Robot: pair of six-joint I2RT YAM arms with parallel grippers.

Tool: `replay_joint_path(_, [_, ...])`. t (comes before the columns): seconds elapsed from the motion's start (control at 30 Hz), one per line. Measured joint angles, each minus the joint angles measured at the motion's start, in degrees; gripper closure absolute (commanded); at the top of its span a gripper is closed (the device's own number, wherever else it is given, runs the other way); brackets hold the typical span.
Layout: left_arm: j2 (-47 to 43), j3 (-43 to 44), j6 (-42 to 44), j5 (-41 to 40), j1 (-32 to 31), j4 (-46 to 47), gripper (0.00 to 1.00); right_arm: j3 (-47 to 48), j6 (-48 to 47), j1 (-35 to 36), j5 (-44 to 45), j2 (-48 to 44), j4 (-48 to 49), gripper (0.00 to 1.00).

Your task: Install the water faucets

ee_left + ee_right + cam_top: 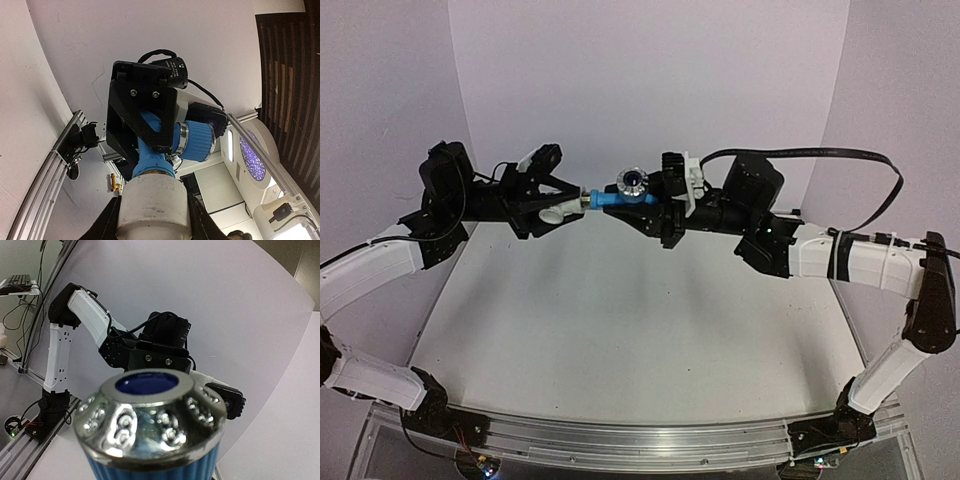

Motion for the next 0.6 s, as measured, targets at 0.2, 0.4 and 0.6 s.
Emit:
replay_joint_path(0.2, [-0.51, -0.72, 1.35, -0.74, 0.20, 0.47, 1.00, 1.38, 2.18, -0.11, -0.53, 0.78, -1.23, 1.00])
replay_joint_path(0.4, [-0.66, -0.72, 4.94, -1.57, 0.61, 0.47, 1.00, 2.14, 6.42, -0.24, -0.44, 1.72, -0.31, 1.00])
replay_joint_path(0.6, [-0.71, -0.72, 10.21, -1.92, 0.76, 0.49, 1.00, 3.12, 10.85, -0.28, -0.55, 2.37, -0.16, 1.00])
